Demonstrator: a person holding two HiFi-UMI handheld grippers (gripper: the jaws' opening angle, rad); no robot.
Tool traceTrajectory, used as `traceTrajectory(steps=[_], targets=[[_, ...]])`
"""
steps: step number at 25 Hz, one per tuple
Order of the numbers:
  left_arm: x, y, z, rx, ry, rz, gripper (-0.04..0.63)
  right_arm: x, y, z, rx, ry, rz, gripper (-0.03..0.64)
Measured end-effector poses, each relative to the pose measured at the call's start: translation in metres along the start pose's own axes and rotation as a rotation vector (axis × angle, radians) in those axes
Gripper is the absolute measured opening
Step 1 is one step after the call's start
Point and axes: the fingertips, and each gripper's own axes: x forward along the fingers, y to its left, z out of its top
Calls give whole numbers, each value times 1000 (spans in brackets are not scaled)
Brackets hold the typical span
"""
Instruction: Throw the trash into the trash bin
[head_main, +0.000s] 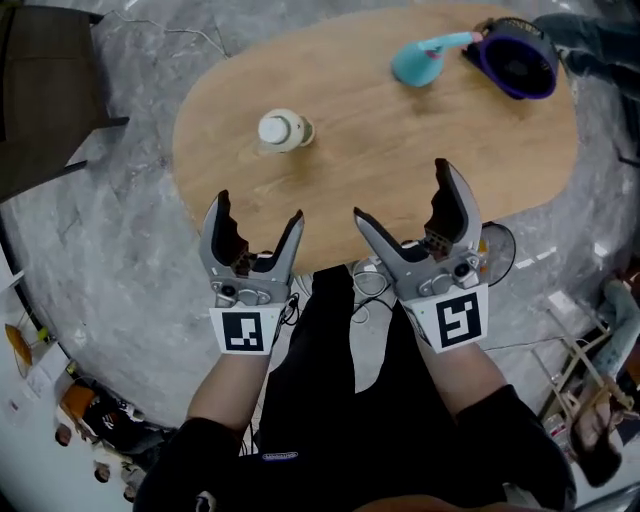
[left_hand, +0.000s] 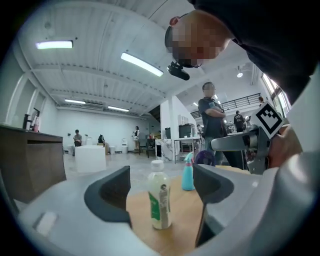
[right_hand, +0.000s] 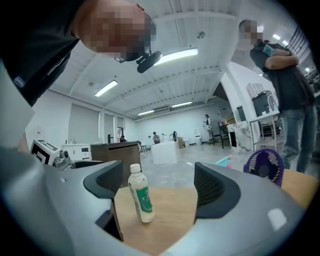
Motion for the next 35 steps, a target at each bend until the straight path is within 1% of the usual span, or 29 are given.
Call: traceTrajectory(steps=[2, 5, 8, 10, 12, 14, 17, 18, 22, 27, 28, 29, 30, 31, 32, 35], targets=[[-3, 28, -5, 0, -1, 32, 399, 30, 24, -8, -24, 7, 58, 472], [-7, 59, -15, 18, 16, 57, 399, 68, 51, -25, -58, 31, 135, 477], [-14, 87, -22, 20, 26, 79, 399, 98, 69, -40, -52, 58, 158, 485], [-20, 104, -26, 10, 26, 99, 399, 112, 77, -39, -36, 49, 158, 485], [-25, 116, -29, 1, 29, 117, 399, 124, 83, -36, -42, 31, 164, 485], [-28, 122, -32, -4, 30, 130, 399, 136, 85, -40, -83, 27, 174, 487], [-32, 124, -33, -9, 25, 128, 399, 151, 84, -64, -129, 42, 192, 515], [-33, 124, -34, -6, 26, 121, 399, 154, 84, -74, -126, 48, 197, 526], [-34, 127, -40, 11, 32, 109, 399, 167, 87, -109, -118, 78, 219, 532], [-33, 130, -49, 26, 49, 104, 399, 182, 87, -118, -92, 40, 205, 528], [-32, 131, -50, 32, 52, 99, 399, 184, 86, -119, -92, 32, 195, 501], [-32, 130, -50, 38, 53, 93, 399, 184, 84, -119, -93, 25, 184, 444], [-31, 130, -49, 45, 52, 86, 399, 184, 83, -120, -92, 18, 173, 407], [-29, 129, -48, 53, 50, 78, 399, 184, 82, -119, -88, 11, 166, 330], [-28, 127, -48, 58, 48, 69, 399, 184, 81, -118, -80, 5, 165, 305], [-23, 120, -47, 62, 49, 52, 399, 178, 78, -107, -35, -27, 168, 302]])
